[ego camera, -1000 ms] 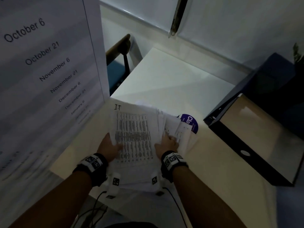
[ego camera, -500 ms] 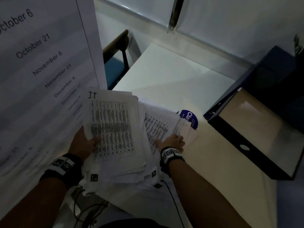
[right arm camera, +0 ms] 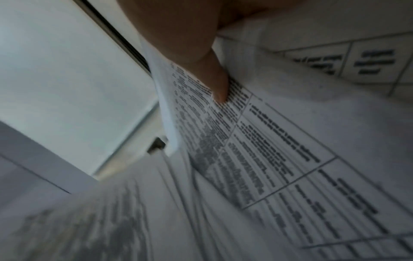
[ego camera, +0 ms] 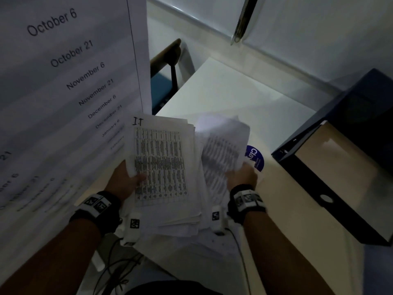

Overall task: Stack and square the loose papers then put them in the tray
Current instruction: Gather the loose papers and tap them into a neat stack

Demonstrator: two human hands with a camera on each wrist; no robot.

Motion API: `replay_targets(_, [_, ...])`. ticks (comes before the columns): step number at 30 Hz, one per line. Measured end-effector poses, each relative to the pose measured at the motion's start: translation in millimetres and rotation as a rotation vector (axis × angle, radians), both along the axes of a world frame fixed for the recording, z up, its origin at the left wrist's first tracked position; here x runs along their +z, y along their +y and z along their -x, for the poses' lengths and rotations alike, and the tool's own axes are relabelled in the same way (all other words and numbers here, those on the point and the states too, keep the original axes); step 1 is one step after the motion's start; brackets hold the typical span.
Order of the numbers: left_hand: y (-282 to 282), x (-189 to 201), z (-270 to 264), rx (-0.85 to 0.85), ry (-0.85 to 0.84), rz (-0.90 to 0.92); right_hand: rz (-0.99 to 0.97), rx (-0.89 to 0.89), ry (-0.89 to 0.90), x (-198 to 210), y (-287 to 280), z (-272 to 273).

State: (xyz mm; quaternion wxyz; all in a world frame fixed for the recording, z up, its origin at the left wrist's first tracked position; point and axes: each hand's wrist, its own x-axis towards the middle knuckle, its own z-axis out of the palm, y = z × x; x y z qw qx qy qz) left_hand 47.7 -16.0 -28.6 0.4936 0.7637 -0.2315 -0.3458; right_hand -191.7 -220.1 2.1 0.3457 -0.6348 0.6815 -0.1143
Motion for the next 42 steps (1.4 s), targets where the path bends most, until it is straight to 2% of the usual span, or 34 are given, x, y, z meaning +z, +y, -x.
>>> replay_targets(4, [-11.4,-3.9,14.0,-0.044,0.085,-0.028,0.331,0.08,-0.139,81.2,-22.9,22.7])
replay_targets(7, [-24.2,-9.6,26.7,-0.094,0.067,-0.071,0.517,0.107,-0.208,142.4,-33.1,30.5])
replay_targets(9, [-30.3,-15.1,32.4,-0.141,0.015,-0.116,0.561,0.123,-0.283,168.9,-37.0,34.8])
replay_targets(11, [-33.8,-21.4,34.7,-0.188,-0.029,-0.143,0.498,0.127,-0.412,178.2,-38.0,36.0])
replay_targets(13, [-38.4,-23.6,34.5,-0.211,-0.035,-0.165,0.374,0.124,-0.513,170.2,-36.6,32.0])
replay_targets(14, [-40.1,-24.9,31.6,-0.194,-0.018,-0.2,0.304,0.125,-0.497,158.5,-37.3,27.8])
replay_targets(16, [-39.9,-30.5,21.5,-0.137,0.072,-0.288,0.17,0.152,-0.383,124.9,-37.6,20.5])
replay_targets(19, [-42.5,-29.7,10.1,-0.005,0.257,-0.327,-0.044,0.213,-0.255,65.0,-35.8,5.6])
replay_targets(22, [-50.4,-29.7,8.3,-0.037,0.292,-0.313,-0.261,0.196,-0.111,3.8,-29.1,-7.3])
replay_targets(25, [-55.8,-57.0,2.8,0.019,0.365,-0.369,-0.234,0.211,0.191,-44.5,-9.1,-20.6])
replay_targets(26, [-56.1,-75.5,-0.9,0.053,0.366,-0.354,-0.227,0.227,0.185,-54.2,0.3,-24.7])
replay_targets(27, [-57.6,-76.5,1.8,0.082,0.343,-0.331,-0.225,0.255,0.142,-62.9,7.2,-27.5])
replay_targets(28, [-58.0,-67.3,7.2,0.075,0.31,-0.343,-0.22,0.28,0.097,-67.6,13.3,-29.4])
replay_targets(29, [-58.5,-39.7,18.2,0.056,0.227,-0.349,-0.21,0.287,0.064,-72.8,15.5,-28.5])
replay_targets(32, [-56.5,-24.3,31.7,-0.01,-0.029,-0.382,-0.197,0.258,-0.025,-72.9,16.1,-16.5])
replay_targets(34, [-53.8,-17.1,36.3,0.003,-0.075,-0.295,-0.204,0.281,-0.062,-64.5,18.3,-6.6])
replay_targets(36, [-49.9,0.4,39.3,0.005,-0.055,-0.155,-0.232,0.263,-0.172,-55.3,17.8,2.0])
replay_targets(40, [-37.9,39.8,29.6,-0.054,0.026,0.019,-0.312,0.088,-0.547,-2.5,9.5,12.8])
replay_targets(42, [-34.7,65.5,24.7,-0.06,0.085,0.101,-0.226,0.112,-0.666,29.0,4.2,16.1])
